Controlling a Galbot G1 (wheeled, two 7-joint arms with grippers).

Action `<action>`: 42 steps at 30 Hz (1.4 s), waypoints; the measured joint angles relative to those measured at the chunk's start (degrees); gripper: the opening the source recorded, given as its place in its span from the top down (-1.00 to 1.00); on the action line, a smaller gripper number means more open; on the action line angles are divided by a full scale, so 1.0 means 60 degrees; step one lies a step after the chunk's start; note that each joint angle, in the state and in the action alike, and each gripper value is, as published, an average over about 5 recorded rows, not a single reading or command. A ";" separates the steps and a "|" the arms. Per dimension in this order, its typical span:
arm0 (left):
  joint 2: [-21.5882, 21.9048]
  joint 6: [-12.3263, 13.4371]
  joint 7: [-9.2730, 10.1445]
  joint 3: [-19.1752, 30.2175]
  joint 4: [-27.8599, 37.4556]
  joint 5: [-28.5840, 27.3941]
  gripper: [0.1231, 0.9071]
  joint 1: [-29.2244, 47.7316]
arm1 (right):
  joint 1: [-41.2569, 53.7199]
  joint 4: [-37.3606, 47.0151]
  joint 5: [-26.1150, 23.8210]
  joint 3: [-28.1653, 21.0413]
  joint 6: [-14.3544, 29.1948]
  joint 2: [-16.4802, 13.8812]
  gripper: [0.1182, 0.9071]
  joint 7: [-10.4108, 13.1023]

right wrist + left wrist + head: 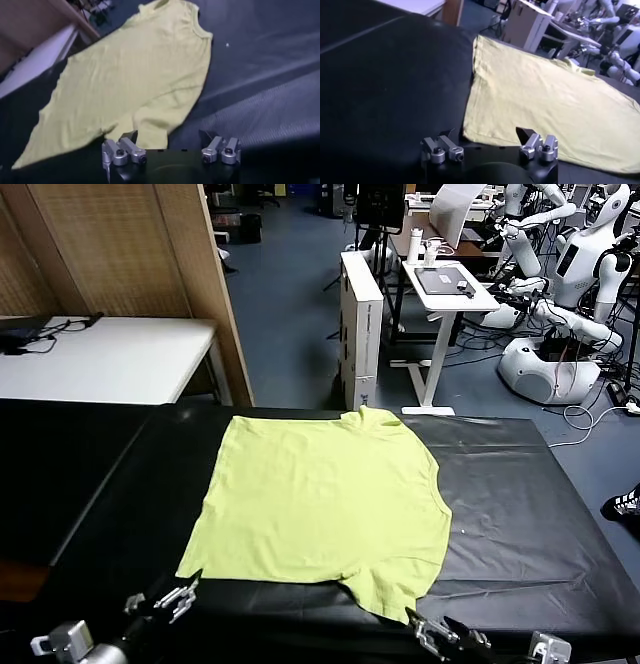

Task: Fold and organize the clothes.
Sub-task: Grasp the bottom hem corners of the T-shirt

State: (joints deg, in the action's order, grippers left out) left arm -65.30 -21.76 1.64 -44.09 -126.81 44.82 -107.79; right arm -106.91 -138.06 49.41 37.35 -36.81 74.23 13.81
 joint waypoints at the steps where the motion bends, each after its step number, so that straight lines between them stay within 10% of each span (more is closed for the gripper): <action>1: -0.0008 0.0008 0.0005 0.0017 0.0019 -0.0020 -1.00 0.0022 | 0.0012 0.0014 -0.0023 -0.0025 0.0005 0.0017 -1.00 -0.0001; 12: -0.0048 0.0101 0.0031 0.0137 0.0439 -0.0117 -1.00 0.0370 | 0.0241 0.0267 -0.0366 -0.0399 0.0027 0.0182 -0.96 -0.0001; 25: -0.0074 0.0195 0.0032 0.0175 0.0634 -0.0148 -0.98 0.0403 | 0.0360 0.0668 -0.0411 -0.0639 0.0059 0.0268 -0.16 -0.0002; 34: -0.0070 0.0243 0.0028 0.0159 0.0765 -0.0192 -0.49 0.0415 | 0.0240 0.0637 -0.0387 -0.0581 0.0031 0.0242 0.73 0.0007; 42: -0.0057 0.0245 0.0004 0.0172 0.0820 -0.0173 0.23 0.0425 | 0.0146 0.0491 -0.0327 -0.0412 0.0027 0.0203 0.95 0.0008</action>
State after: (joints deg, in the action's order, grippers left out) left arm -65.64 -20.29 1.67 -43.06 -121.89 43.79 -105.24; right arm -106.03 -135.12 47.45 34.87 -36.65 75.45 13.85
